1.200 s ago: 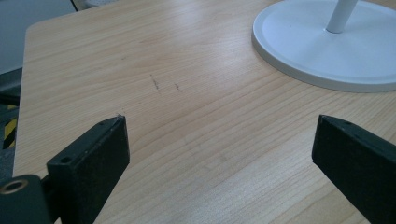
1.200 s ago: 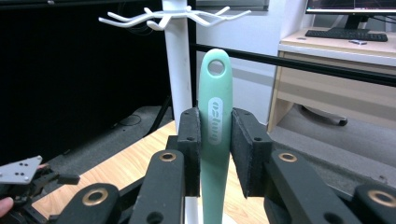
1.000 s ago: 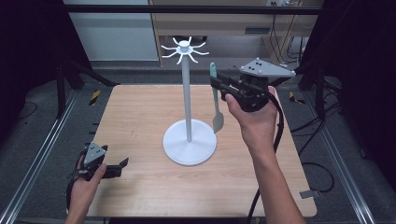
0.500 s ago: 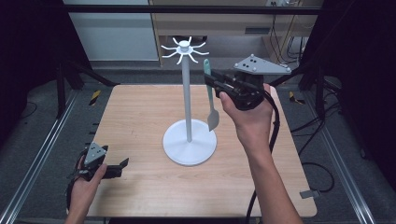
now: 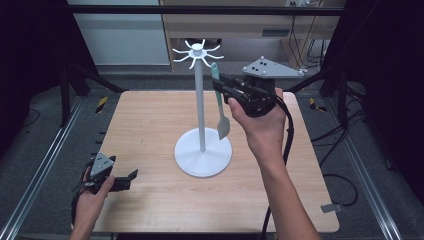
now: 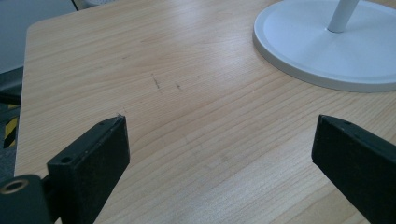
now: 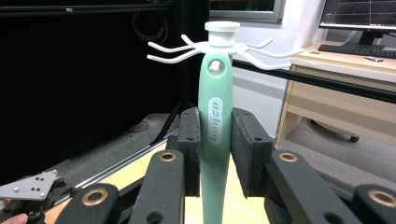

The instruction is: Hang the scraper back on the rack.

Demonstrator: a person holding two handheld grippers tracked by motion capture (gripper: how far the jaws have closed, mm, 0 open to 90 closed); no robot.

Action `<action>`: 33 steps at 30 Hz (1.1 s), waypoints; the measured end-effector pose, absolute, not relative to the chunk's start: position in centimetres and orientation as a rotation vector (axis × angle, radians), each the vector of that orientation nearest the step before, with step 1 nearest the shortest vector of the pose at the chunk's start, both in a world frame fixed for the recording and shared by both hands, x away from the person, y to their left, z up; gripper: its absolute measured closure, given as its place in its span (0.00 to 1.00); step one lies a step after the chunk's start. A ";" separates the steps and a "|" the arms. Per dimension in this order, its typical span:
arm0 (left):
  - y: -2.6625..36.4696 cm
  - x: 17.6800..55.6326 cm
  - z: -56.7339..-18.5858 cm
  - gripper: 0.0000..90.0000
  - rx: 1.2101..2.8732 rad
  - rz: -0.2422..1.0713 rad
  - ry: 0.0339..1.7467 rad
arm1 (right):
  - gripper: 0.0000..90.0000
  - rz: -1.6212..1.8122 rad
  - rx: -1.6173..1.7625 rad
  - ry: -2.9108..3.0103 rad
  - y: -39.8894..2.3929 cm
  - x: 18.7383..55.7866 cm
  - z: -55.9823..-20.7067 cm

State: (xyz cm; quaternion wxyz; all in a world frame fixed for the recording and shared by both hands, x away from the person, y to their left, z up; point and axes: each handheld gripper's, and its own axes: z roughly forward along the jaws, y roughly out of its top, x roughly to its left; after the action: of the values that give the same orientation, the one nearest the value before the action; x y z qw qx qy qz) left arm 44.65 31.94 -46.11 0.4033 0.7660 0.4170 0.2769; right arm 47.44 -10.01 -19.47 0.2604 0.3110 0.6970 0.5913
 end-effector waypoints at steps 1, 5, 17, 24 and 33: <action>31.9 44.6 -46.1 0.04 1.935 0.699 1.053 | 0.82 1.598 0.840 1.889 -10.0 47.5 -19.5; 31.9 44.7 -46.1 0.04 1.934 0.697 1.054 | 0.82 1.592 0.842 1.894 -9.8 47.6 -19.5; 31.9 44.7 -46.1 0.05 1.936 0.696 1.051 | 0.82 1.584 0.849 1.911 -9.4 48.0 -19.6; 32.0 44.7 -46.1 0.05 1.934 0.695 1.052 | 0.82 1.584 0.853 1.914 -8.9 48.4 -19.6; 31.9 44.7 -46.1 0.05 1.931 0.694 1.052 | 0.82 1.573 0.862 1.913 -8.6 48.9 -19.8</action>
State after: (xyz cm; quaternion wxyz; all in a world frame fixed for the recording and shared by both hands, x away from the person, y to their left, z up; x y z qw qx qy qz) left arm 44.68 31.92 -46.07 0.4059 0.7653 0.4170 0.2750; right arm 48.86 -8.63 -19.78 0.2565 0.3177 0.7051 0.5798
